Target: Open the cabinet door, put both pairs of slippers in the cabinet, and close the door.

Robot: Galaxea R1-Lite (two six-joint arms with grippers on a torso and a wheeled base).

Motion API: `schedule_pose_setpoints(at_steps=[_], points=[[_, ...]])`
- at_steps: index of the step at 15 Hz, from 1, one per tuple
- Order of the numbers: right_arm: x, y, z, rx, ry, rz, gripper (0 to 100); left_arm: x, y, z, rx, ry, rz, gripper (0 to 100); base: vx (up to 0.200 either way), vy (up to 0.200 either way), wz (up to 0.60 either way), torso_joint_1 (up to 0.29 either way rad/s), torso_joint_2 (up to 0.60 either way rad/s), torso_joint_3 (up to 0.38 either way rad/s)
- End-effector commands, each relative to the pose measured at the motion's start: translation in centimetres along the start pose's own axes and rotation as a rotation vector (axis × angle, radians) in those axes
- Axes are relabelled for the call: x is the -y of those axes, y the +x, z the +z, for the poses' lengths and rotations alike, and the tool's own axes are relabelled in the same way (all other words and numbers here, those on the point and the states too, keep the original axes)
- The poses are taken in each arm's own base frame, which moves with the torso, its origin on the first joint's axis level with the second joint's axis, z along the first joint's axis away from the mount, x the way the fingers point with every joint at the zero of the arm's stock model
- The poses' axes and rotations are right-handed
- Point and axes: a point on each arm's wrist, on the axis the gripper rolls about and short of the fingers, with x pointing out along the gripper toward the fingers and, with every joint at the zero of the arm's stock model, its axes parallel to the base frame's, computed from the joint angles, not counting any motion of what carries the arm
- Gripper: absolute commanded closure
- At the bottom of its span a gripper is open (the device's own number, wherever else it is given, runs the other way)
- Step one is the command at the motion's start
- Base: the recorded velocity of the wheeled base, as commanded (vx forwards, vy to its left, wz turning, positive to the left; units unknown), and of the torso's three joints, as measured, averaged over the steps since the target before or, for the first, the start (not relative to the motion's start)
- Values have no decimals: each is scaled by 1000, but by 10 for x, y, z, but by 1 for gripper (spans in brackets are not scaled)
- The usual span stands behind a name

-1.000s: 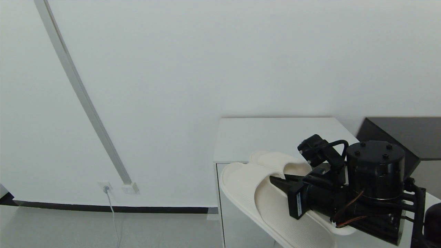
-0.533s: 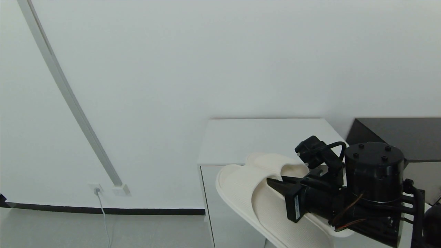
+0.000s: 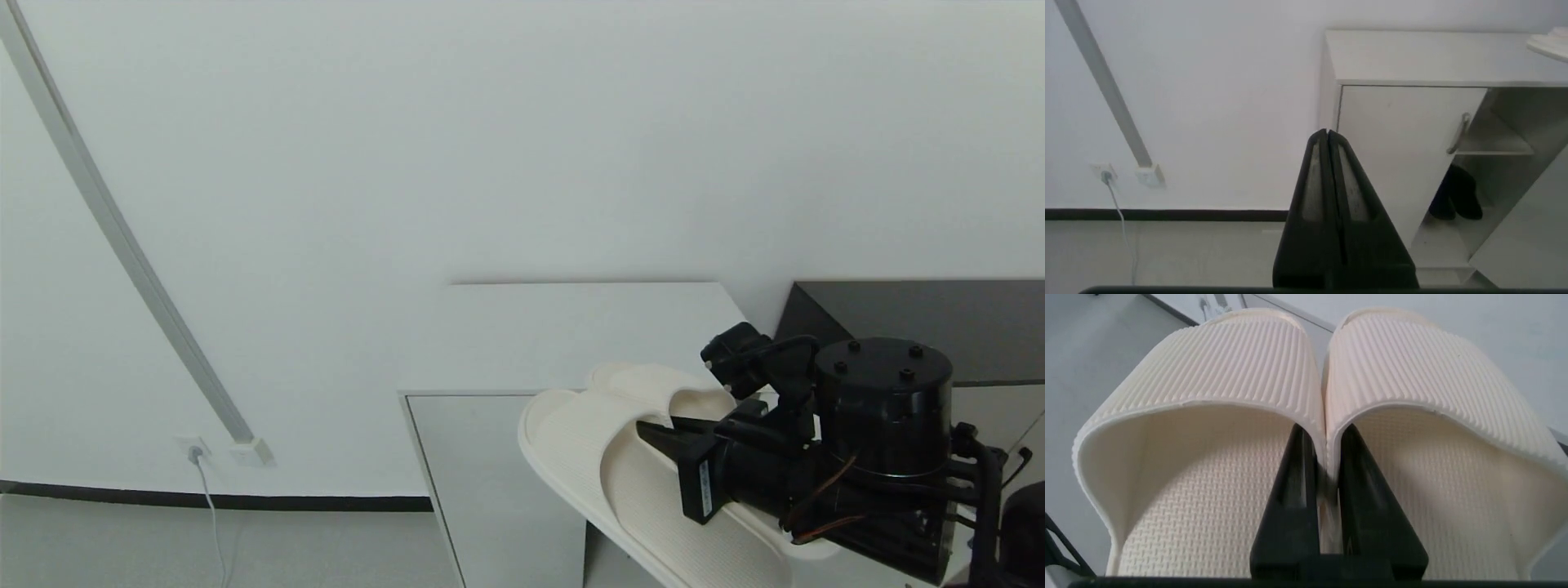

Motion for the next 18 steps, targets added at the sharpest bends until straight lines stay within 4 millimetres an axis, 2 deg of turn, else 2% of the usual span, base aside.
schedule_pose_setpoints(at_steps=[1,7,16,18], points=[[0,1,-1,-4,0,-1,100,0,0,0,-1,0,0,100,0,-200,0,2,-2,7],[0,-3,-4,-12,-2,5,100,0,0,0,-2,-1,0,100,0,-200,0,2,3,1],[-7,-3,-8,-28,-17,28,100,0,0,0,-1,-3,0,100,0,0,0,0,0,0],[-9,-3,-9,-30,-24,34,100,0,0,0,-1,-3,0,100,0,0,-300,-1,1,1]])
